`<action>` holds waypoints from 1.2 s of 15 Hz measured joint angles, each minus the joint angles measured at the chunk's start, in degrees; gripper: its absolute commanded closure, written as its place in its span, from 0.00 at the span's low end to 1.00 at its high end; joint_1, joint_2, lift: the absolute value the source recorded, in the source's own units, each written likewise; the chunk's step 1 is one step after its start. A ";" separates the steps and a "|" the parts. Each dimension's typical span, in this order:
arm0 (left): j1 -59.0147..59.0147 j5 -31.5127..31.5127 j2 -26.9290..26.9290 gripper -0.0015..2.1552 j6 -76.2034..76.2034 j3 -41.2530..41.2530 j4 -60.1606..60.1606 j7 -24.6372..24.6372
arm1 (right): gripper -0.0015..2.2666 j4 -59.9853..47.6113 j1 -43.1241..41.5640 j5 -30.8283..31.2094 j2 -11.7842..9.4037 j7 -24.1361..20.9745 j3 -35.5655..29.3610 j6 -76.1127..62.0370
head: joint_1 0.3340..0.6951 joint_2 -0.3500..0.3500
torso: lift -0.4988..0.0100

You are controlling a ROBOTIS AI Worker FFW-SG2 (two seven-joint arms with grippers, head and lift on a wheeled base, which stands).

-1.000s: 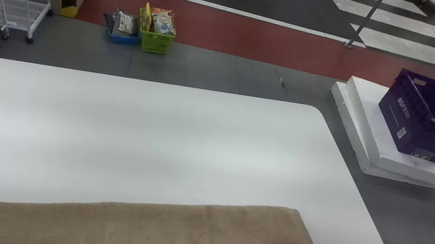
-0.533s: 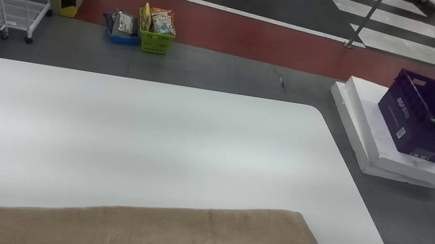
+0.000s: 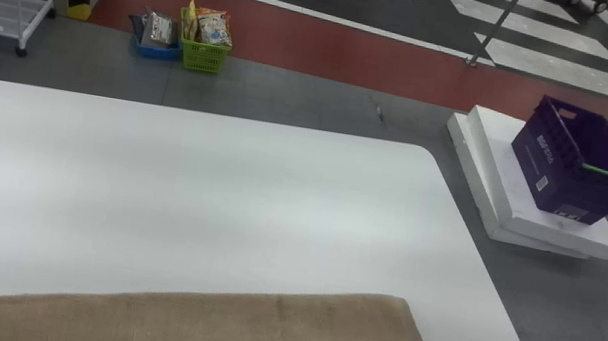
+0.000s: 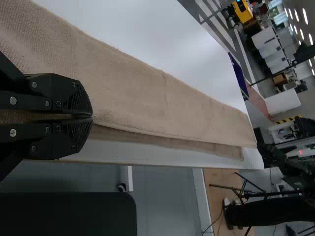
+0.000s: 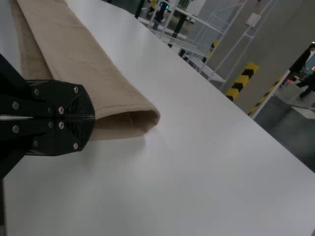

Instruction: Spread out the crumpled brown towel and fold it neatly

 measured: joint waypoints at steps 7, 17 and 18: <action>-0.58 -0.86 0.00 0.49 0.00 -0.84 0.99 0.44 | 0.58 -1.61 1.52 1.23 0.16 0.00 0.47 -2.39 | 1.00 0.05 | 0.73; -1.76 -1.65 0.00 0.49 0.00 -1.19 2.57 0.60 | 0.58 -6.31 7.18 2.11 1.75 0.00 -0.08 -11.45 | 1.00 0.03 | 0.73; -1.88 -1.73 0.00 0.49 0.00 -1.29 2.71 0.62 | 0.58 -6.30 7.78 2.79 1.93 0.00 0.13 -14.07 | 1.00 0.02 | 0.73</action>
